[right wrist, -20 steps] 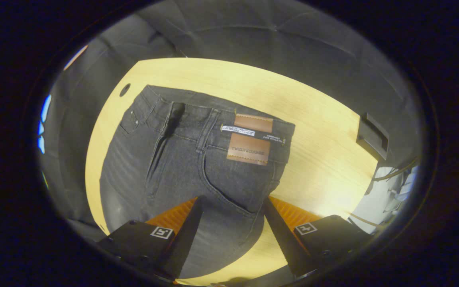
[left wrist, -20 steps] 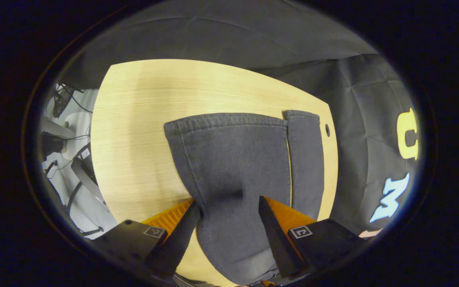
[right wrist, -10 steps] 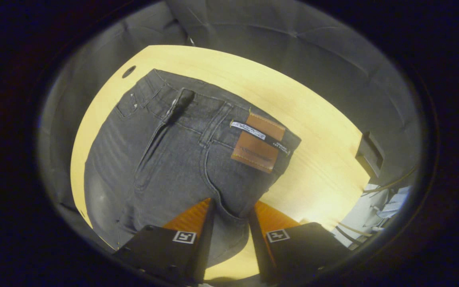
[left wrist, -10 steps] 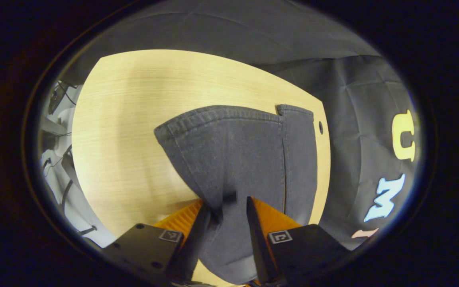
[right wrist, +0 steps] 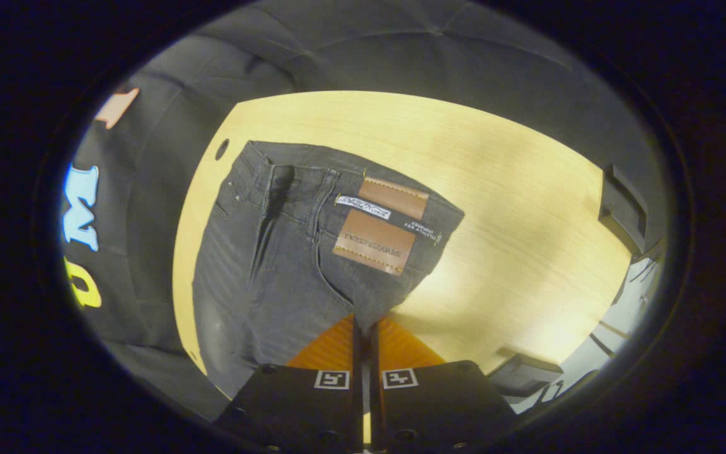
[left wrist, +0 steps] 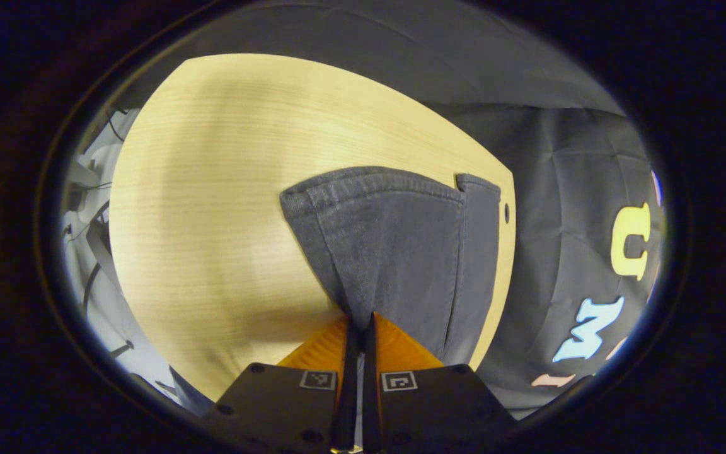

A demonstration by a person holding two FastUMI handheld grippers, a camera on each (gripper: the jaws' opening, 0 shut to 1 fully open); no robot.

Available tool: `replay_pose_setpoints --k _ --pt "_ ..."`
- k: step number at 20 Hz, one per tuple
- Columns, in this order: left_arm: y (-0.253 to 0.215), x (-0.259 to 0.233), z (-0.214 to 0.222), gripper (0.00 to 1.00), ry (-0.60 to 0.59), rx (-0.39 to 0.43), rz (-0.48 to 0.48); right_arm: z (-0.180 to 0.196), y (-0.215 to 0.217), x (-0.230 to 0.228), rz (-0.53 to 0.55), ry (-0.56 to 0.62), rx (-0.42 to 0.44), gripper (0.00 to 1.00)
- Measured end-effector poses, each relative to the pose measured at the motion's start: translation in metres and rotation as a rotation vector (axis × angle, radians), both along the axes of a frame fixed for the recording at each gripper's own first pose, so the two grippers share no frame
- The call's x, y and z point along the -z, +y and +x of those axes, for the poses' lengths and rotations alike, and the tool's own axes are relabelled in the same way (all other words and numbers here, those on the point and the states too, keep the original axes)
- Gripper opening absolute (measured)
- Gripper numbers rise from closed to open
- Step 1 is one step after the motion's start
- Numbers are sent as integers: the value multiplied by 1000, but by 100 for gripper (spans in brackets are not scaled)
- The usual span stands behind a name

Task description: Grasp the waist and the cuffs of the jeans and fold them to make the two legs overlap; first hold the waist and fold one-third of the jeans toward the cuffs, then hold the cuffs and fold the remaining one-third in the same direction to finish folding.

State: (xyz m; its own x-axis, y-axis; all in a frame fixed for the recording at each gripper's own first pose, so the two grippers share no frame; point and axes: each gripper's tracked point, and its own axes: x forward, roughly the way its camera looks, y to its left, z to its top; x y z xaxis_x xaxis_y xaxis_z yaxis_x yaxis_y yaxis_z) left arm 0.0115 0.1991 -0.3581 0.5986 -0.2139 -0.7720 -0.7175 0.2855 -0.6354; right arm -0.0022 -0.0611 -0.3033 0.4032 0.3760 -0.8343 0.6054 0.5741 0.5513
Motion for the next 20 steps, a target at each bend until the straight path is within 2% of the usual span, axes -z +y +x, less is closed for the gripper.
replay_pose_setpoints --k 4,6,10,11,12,13,14,17,18,19,20 --pt "-4 -31 2 12 -30 -12 -19 3 -1 -29 160 -35 -28 3" --pt "-13 -48 7 12 -48 12 -27 7 -2 -46 210 -55 -64 4" --pt "-24 -90 20 12 -100 84 -75 22 -6 -97 274 -150 -100 3" --pt "-24 -99 26 7 -110 104 -87 27 -4 -111 283 -176 -103 4" --pt "-23 -109 31 7 -110 115 -96 37 4 -127 289 -192 -102 3" --pt "-23 -121 39 12 -124 132 -111 45 10 -141 301 -215 -113 4" --pt "-22 -133 46 12 -130 141 -116 51 13 -152 306 -227 -120 4" --pt "-24 -156 66 12 -137 161 -139 75 18 -179 348 -228 -117 4" --pt "-28 -163 74 7 -138 160 -151 82 21 -187 368 -228 -116 3" --pt "-32 -166 82 12 -138 157 -158 92 22 -194 388 -227 -113 4" --pt "-33 -168 90 12 -136 153 -158 101 24 -200 404 -224 -110 4"
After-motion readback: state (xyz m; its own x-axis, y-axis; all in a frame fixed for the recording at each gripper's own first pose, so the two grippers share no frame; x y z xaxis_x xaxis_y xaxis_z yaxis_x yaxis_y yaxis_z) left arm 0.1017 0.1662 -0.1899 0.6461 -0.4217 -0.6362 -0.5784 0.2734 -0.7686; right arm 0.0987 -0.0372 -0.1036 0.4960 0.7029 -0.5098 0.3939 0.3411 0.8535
